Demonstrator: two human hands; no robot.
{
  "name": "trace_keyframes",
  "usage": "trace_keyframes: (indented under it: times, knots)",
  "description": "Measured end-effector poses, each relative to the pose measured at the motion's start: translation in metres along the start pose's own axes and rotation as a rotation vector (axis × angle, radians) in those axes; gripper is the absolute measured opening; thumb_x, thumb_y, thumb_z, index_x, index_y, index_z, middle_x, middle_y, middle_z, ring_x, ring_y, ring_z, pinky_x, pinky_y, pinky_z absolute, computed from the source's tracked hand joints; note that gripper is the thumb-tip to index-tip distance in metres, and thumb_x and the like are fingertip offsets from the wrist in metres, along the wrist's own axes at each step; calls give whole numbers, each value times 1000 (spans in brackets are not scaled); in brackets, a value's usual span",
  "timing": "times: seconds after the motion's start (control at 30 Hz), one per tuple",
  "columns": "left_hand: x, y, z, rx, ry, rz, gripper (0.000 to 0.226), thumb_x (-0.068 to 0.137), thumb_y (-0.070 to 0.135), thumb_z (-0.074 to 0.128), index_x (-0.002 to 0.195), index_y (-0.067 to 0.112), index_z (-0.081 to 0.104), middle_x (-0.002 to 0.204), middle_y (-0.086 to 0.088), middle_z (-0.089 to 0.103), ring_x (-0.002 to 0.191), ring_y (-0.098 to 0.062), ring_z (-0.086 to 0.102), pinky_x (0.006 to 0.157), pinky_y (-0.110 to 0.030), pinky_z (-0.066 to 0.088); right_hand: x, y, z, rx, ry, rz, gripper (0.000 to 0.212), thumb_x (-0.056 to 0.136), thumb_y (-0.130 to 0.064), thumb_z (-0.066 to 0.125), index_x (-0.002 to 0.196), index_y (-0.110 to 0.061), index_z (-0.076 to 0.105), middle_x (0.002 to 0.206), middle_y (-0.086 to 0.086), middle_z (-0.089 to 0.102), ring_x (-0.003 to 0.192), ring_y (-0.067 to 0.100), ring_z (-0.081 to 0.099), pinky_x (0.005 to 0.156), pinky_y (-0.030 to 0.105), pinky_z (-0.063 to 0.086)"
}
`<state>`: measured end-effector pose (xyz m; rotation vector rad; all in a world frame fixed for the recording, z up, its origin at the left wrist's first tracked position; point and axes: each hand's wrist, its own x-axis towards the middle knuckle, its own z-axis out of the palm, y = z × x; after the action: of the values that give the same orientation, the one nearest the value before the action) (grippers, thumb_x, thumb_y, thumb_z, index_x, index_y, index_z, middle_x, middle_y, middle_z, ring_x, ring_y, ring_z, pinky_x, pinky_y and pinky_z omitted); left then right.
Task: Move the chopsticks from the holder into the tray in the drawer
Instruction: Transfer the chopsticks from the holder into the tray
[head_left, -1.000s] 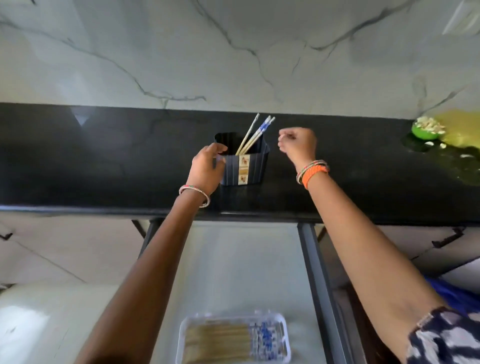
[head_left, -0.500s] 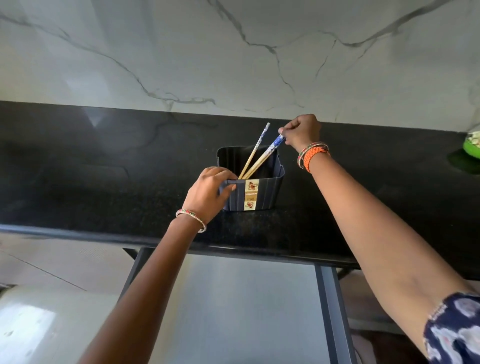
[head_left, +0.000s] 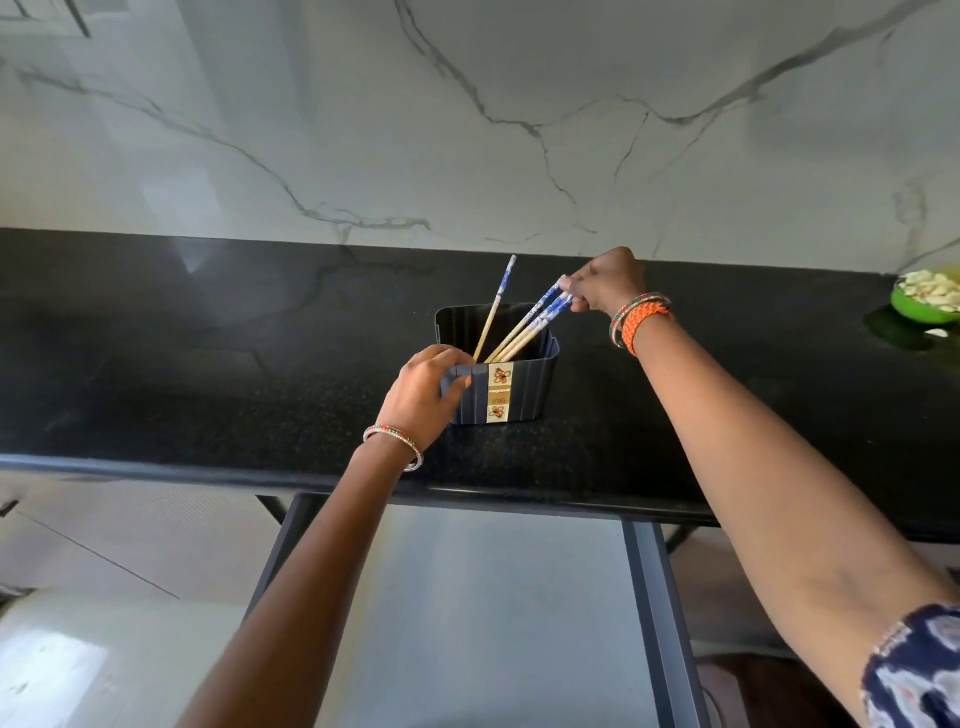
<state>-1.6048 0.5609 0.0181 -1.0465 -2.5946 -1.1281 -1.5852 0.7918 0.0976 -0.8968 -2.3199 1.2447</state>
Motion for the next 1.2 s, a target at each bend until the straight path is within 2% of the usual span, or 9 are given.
trace_keyframes:
  times: [0.13, 0.33, 0.47, 0.63, 0.73, 0.87, 1.03, 1.1, 1.2]
  knots:
    - [-13, 17, -13, -25, 5, 3, 20, 86, 11, 59, 104, 16, 66, 110, -5, 63, 91, -6, 51, 73, -6, 38, -32, -11, -12, -32, 78, -92, 14, 82, -9, 70, 89, 3, 70, 72, 7, 65, 50, 3, 58, 41, 6, 40]
    - [-41, 36, -41, -87, 29, -15, 20, 87, 13, 58, 106, 14, 63, 113, -9, 63, 87, -10, 54, 71, -11, 41, -74, -53, -78, 18, 320, -257, 9, 78, -3, 69, 79, 6, 71, 34, -10, 52, 27, -6, 49, 44, 9, 48]
    - [-79, 43, -51, -221, 48, -100, 21, 87, 10, 57, 107, 11, 63, 115, -10, 64, 102, -18, 60, 86, -24, 48, -127, -58, -107, 117, 400, -310, 9, 79, -5, 69, 81, 3, 71, 52, -4, 59, 32, -5, 53, 51, 15, 54]
    - [-162, 22, -47, -401, 133, -294, 15, 86, 6, 57, 98, 11, 65, 100, -9, 69, 88, -14, 61, 80, -25, 47, -216, 20, -77, 300, 325, -166, 17, 81, -4, 64, 66, -12, 67, 56, 4, 61, 38, 1, 56, 61, 25, 55]
    - [-220, -8, -37, -415, 129, -471, 16, 85, 5, 55, 96, 11, 65, 95, -17, 68, 82, -25, 62, 80, -37, 53, -271, 88, -35, 398, 270, -37, 10, 81, 0, 62, 76, -3, 70, 56, 7, 59, 38, 1, 54, 55, 21, 54]
    - [-293, -47, -18, -405, 13, -735, 21, 86, 7, 51, 100, 8, 67, 108, -20, 67, 101, -37, 62, 93, -48, 51, -333, 176, 20, 394, 239, 194, 16, 83, 1, 63, 93, 13, 67, 57, 6, 57, 32, -2, 53, 46, 10, 51]
    - [-348, -82, -1, -347, -242, -871, 33, 90, 2, 46, 123, 1, 52, 121, -26, 59, 82, -22, 56, 84, -39, 51, -387, 244, 52, 340, 173, 371, 18, 83, -1, 65, 94, 14, 67, 51, 4, 58, 31, -3, 51, 54, 22, 53]
    - [-357, -83, 4, -411, -252, -941, 40, 90, 3, 51, 129, 0, 45, 117, -26, 60, 72, -20, 55, 79, -37, 51, -401, 256, 59, 299, 164, 403, 15, 83, 0, 64, 91, 12, 68, 41, -4, 58, 30, -4, 51, 48, 15, 51]
    - [-364, -82, 13, -372, -306, -980, 46, 88, 9, 57, 131, 1, 45, 114, -27, 61, 90, -30, 59, 95, -43, 49, -411, 260, 71, 289, 149, 440, 14, 84, 2, 63, 91, 13, 67, 54, 10, 61, 35, 2, 55, 43, 11, 49]
